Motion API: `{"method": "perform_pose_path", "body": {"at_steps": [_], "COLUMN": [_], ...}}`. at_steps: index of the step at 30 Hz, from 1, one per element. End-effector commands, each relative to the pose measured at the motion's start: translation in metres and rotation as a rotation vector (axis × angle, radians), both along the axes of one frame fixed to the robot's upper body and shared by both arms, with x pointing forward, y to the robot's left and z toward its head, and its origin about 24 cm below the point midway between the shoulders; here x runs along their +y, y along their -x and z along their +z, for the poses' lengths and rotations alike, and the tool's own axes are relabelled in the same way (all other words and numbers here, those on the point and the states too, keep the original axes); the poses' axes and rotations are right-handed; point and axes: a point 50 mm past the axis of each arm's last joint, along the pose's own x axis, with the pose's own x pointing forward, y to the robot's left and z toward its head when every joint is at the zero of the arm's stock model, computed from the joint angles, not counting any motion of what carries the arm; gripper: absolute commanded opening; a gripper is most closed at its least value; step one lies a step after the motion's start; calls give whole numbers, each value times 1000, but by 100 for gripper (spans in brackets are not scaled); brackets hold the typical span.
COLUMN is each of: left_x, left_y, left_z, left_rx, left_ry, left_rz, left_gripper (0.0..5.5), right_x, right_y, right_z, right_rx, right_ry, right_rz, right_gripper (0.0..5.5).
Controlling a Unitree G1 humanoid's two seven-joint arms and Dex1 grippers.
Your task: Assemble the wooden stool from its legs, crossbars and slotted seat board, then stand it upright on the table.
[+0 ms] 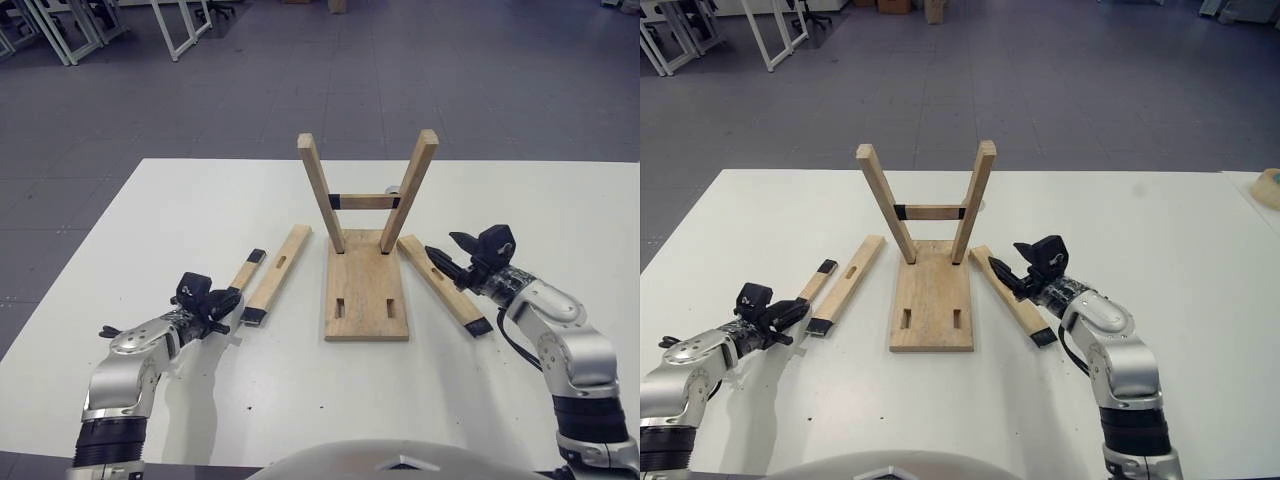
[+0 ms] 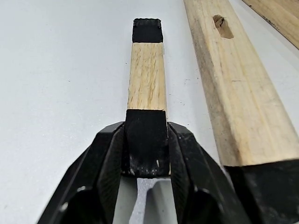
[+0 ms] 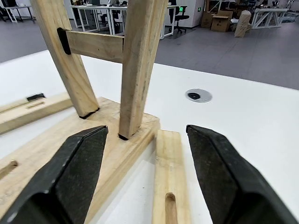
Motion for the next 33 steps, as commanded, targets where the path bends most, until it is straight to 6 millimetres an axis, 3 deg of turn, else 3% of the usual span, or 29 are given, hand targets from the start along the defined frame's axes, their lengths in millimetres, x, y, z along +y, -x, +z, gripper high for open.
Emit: {"method": "perform_pose_path", "body": {"at_steps": [1, 7, 10, 14, 17, 23, 31, 33], "left_x": [-1, -20, -45, -89, -108, -125, -129, -128], "left_y": [-17, -14, -17, -20, -21, -20, -17, -18], "left_z": [25, 79, 107, 138, 152, 144, 130, 130], "left_rx": [-219, -688, -842, -999, -1046, -990, -933, -930], "left_ry": [-38, -32, -59, -47, -14, 12, 15, 9], "left_rz": [52, -66, -192, -352, -425, -528, -573, -570], "left_gripper": [130, 130, 130, 130, 130, 130, 130, 130], "right_x": [1, 23, 35, 56, 68, 85, 92, 93], "right_y": [7, 9, 4, -9, -16, -21, -26, -27], "right_z": [15, 47, 65, 88, 99, 118, 132, 133], "right_rx": [89, 149, 150, 177, 206, 204, 156, 153], "right_ry": [-194, -433, -524, -705, -786, -864, -895, -876], "right_rz": [67, 215, 250, 316, 355, 442, 476, 478], "right_gripper": [310, 398, 440, 440, 440, 440, 440, 413]}}
